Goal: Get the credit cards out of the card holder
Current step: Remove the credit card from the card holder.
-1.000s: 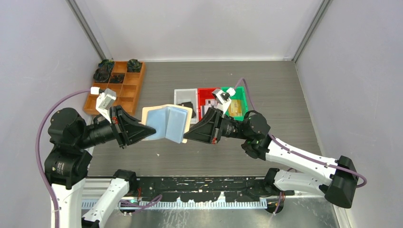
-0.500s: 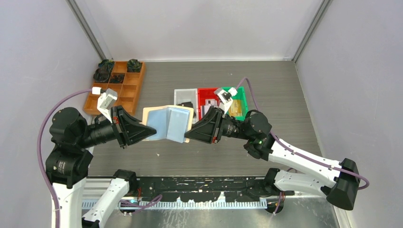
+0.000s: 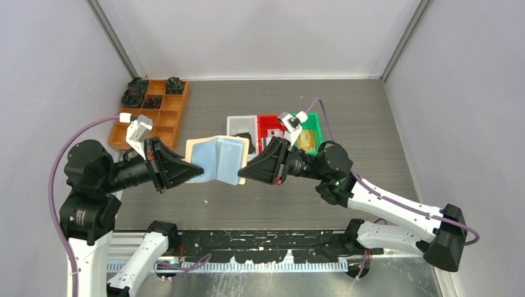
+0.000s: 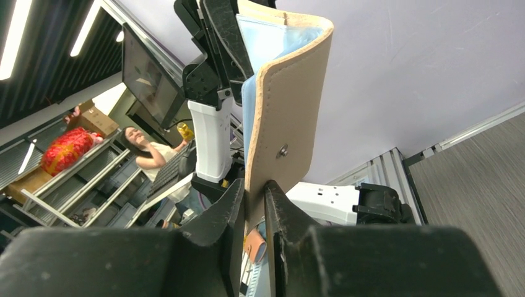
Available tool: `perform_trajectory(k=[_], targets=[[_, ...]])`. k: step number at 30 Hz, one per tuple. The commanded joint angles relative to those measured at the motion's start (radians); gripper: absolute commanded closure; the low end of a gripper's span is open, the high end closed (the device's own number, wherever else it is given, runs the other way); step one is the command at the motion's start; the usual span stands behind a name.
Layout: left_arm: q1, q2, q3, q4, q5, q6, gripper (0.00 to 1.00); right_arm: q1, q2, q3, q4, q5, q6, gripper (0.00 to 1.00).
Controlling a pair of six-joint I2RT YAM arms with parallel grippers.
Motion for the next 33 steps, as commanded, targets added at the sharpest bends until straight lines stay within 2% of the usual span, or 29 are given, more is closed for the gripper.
perform_trajectory(k=[1, 9, 14, 20, 22, 24, 25, 29, 33], targets=[[0.002, -0.005, 0.013, 0.05, 0.028, -0.01, 1.0, 0.005, -0.024, 0.024, 0.112, 0.002, 0.01, 0.79], [0.003, -0.003, 0.014, 0.059, 0.03, -0.018, 1.0, 0.006, -0.023, 0.02, 0.109, 0.007, 0.011, 0.85], [0.003, -0.008, 0.015, 0.058, 0.029, -0.019, 1.0, 0.005, -0.023, 0.032, 0.042, 0.032, -0.016, 0.87], [0.003, -0.003, 0.015, 0.064, 0.031, -0.024, 1.0, 0.025, -0.013, 0.077, -0.112, 0.103, -0.103, 0.87], [0.003, -0.004, 0.014, 0.067, 0.034, -0.027, 1.0, 0.04, -0.003, 0.093, -0.158, 0.132, -0.132, 0.85], [0.003, -0.005, 0.009, 0.071, 0.038, -0.03, 1.0, 0.053, 0.009, 0.099, -0.158, 0.15, -0.145, 0.71], [0.003, -0.005, 0.006, 0.072, 0.038, -0.032, 1.0, 0.058, 0.017, 0.098, -0.134, 0.146, -0.144, 0.69], [0.002, -0.007, 0.001, 0.073, 0.039, -0.032, 1.0, 0.07, 0.054, 0.098, 0.019, 0.088, -0.1, 0.66], [0.003, -0.007, 0.002, 0.063, 0.029, -0.016, 1.0, 0.072, 0.061, 0.111, 0.043, 0.057, -0.066, 0.69]])
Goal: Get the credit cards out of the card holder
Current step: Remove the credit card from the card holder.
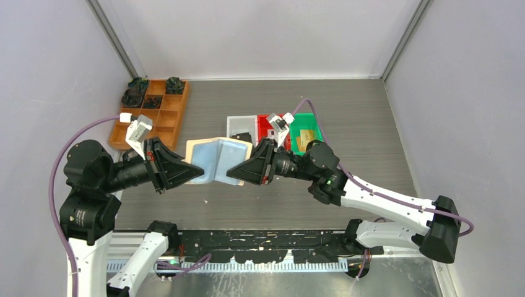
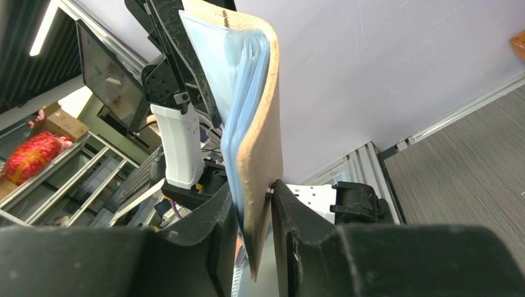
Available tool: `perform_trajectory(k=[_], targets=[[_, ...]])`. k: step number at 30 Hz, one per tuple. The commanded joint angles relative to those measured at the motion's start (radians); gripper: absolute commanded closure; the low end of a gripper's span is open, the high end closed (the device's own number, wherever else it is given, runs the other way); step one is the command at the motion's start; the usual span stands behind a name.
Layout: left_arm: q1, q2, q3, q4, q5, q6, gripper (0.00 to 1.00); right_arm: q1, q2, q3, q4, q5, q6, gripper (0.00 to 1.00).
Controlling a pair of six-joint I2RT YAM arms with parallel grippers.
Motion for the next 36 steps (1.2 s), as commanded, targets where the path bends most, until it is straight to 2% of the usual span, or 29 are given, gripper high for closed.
perform_trajectory(k=[1, 4, 7, 9, 12, 25, 27, 31, 34, 36], targets=[[0.003, -0.008, 0.003, 0.038, 0.007, 0.022, 1.0, 0.007, -0.012, 0.056, 0.134, -0.056, 0.038, 0.67], [0.003, -0.011, 0.001, -0.015, -0.03, 0.1, 1.0, 0.006, -0.054, 0.037, 0.152, -0.096, 0.045, 0.61], [0.002, -0.018, -0.007, -0.034, -0.061, 0.137, 1.0, 0.006, -0.116, 0.017, 0.086, -0.074, 0.003, 0.6], [0.002, -0.021, -0.009, -0.029, -0.064, 0.137, 1.0, 0.007, -0.148, 0.013, 0.028, -0.058, -0.028, 0.61], [0.003, -0.017, -0.003, -0.018, -0.055, 0.12, 1.0, 0.007, -0.165, 0.011, -0.025, -0.031, -0.051, 0.68], [0.003, -0.013, 0.016, 0.002, -0.043, 0.081, 1.0, 0.007, -0.135, 0.038, -0.086, -0.025, -0.075, 0.66], [0.003, -0.009, 0.019, 0.002, -0.039, 0.079, 1.0, 0.007, -0.155, 0.037, -0.141, -0.006, -0.099, 0.59], [0.002, -0.008, 0.024, 0.014, -0.02, 0.063, 1.0, 0.006, -0.208, 0.012, -0.281, 0.132, -0.17, 0.37], [0.003, -0.008, 0.027, 0.04, -0.006, 0.032, 1.0, 0.0, -0.213, -0.028, -0.29, 0.224, -0.177, 0.23], [0.003, -0.011, 0.027, 0.055, 0.0, 0.011, 1.0, -0.007, -0.189, -0.04, -0.267, 0.243, -0.157, 0.19]])
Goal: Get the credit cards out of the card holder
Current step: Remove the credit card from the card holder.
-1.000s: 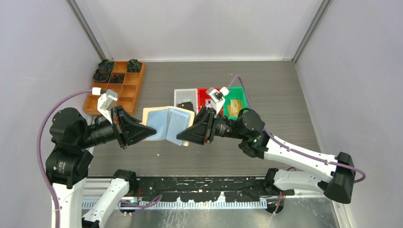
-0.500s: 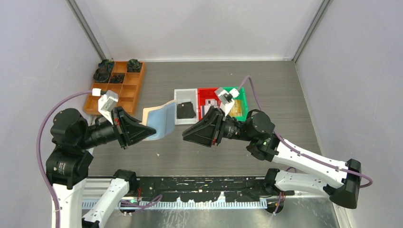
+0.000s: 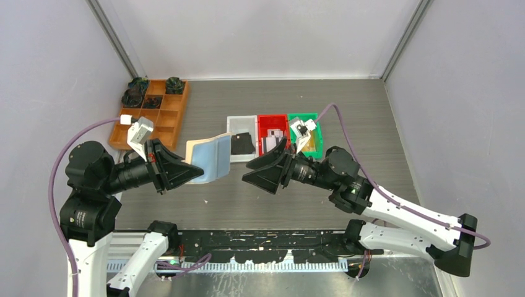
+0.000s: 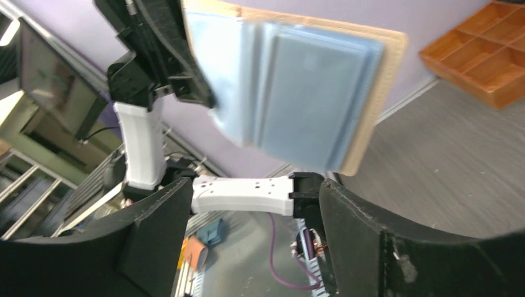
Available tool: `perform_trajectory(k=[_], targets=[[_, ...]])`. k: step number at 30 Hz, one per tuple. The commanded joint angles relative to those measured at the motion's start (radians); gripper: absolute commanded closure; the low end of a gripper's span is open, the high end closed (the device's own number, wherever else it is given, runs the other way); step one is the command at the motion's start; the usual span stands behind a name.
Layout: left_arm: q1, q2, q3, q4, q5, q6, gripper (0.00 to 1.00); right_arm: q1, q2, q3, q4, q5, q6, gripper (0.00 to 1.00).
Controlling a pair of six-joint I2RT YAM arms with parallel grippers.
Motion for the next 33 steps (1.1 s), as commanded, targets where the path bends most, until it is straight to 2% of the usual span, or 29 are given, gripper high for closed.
perform_trajectory(k=[1, 5, 7, 8, 11, 14, 17, 20, 21, 24, 26, 27, 29, 31, 33], targets=[[0.003, -0.001, 0.036, 0.097, 0.04, -0.052, 1.0, -0.01, 0.028, -0.025, 0.026, 0.117, -0.011, 0.18], [0.002, -0.002, 0.038, 0.097, 0.046, -0.059, 1.0, -0.027, 0.122, -0.061, 0.216, 0.071, 0.066, 0.14], [0.003, -0.004, 0.039, 0.095, 0.049, -0.063, 1.0, -0.038, 0.165, -0.098, 0.408, 0.032, 0.125, 0.11], [0.003, -0.004, 0.04, 0.095, 0.049, -0.064, 1.0, -0.048, 0.193, -0.123, 0.559, 0.013, 0.176, 0.1], [0.003, -0.005, 0.041, 0.092, 0.05, -0.063, 1.0, -0.075, 0.28, -0.143, 0.839, -0.047, 0.318, 0.1], [0.003, -0.007, 0.035, 0.091, 0.048, -0.063, 1.0, -0.083, 0.358, -0.13, 1.011, -0.079, 0.43, 0.16], [0.003, -0.006, 0.029, 0.092, 0.046, -0.062, 1.0, -0.084, 0.411, -0.106, 1.113, -0.107, 0.504, 0.25], [0.003, -0.007, 0.031, 0.08, 0.036, -0.048, 1.0, -0.083, 0.409, -0.091, 1.127, -0.131, 0.537, 0.41], [0.002, -0.009, 0.033, 0.071, 0.027, -0.035, 1.0, -0.084, 0.398, -0.096, 1.126, -0.139, 0.541, 0.5], [0.003, -0.014, 0.026, 0.036, -0.032, 0.005, 1.0, -0.084, 0.319, -0.122, 1.041, -0.136, 0.502, 0.75], [0.002, -0.016, 0.008, 0.022, -0.065, 0.02, 1.0, -0.081, 0.218, -0.112, 0.852, -0.122, 0.397, 0.9], [0.002, -0.018, -0.004, 0.018, -0.081, 0.026, 0.96, -0.075, 0.172, -0.091, 0.685, -0.114, 0.332, 0.94], [0.002, -0.026, -0.028, 0.01, -0.101, 0.048, 0.74, -0.056, 0.096, -0.029, 0.397, -0.089, 0.183, 0.99], [0.003, -0.033, -0.044, -0.006, -0.128, 0.077, 0.54, -0.038, 0.057, 0.059, 0.13, -0.069, 0.045, 0.99], [0.003, -0.036, -0.049, -0.008, -0.155, 0.089, 0.46, -0.017, 0.058, 0.159, -0.102, -0.054, -0.067, 0.99]])
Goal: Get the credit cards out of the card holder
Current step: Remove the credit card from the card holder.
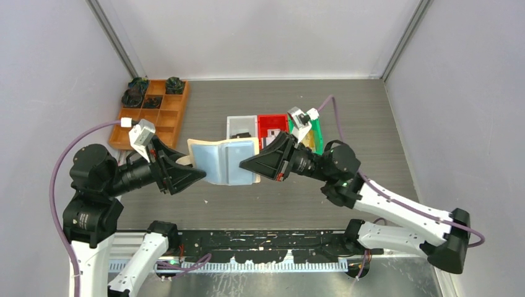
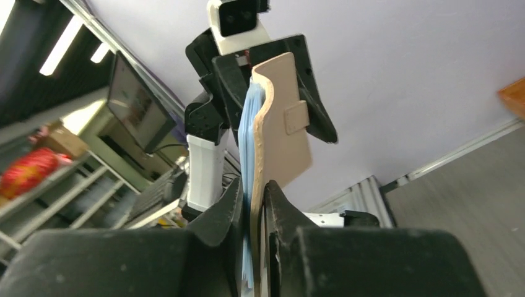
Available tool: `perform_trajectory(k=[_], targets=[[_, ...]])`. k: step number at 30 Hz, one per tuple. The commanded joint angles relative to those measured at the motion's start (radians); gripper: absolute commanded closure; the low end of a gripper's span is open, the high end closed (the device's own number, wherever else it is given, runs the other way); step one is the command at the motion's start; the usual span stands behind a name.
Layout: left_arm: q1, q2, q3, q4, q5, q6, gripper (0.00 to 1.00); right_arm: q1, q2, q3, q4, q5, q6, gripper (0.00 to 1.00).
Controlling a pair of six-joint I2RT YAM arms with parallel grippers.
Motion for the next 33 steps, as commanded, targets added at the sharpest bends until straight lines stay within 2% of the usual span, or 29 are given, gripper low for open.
perform_trajectory(k=[1, 5, 9, 12, 17, 24, 28, 33], targets=[[0.003, -0.01, -0.009, -0.008, -0.09, 0.062, 0.44, 0.047, -0.044, 0.249, -0.602, 0.044, -0.345, 0.99], [0.003, 0.013, 0.028, 0.011, -0.083, 0.092, 0.43, 0.082, 0.01, 0.396, -0.863, 0.031, -0.483, 0.99], [0.003, 0.046, 0.081, 0.01, 0.08, 0.112, 0.43, 0.097, 0.067, 0.531, -1.08, 0.044, -0.607, 0.99], [0.003, 0.042, 0.104, -0.017, 0.15, 0.145, 0.43, 0.096, 0.087, 0.599, -1.183, 0.074, -0.681, 0.99], [0.002, 0.035, 0.105, -0.079, 0.158, 0.209, 0.44, 0.1, 0.141, 0.709, -1.308, 0.08, -0.763, 0.99], [0.003, 0.037, 0.031, -0.043, 0.137, 0.214, 0.44, 0.127, 0.219, 0.812, -1.335, 0.036, -0.802, 0.99], [0.003, 0.049, -0.038, -0.067, 0.136, 0.249, 0.45, 0.15, 0.26, 0.85, -1.343, 0.026, -0.813, 0.99], [0.003, 0.055, -0.052, -0.138, 0.145, 0.309, 0.45, 0.168, 0.284, 0.875, -1.353, 0.036, -0.832, 0.99]])
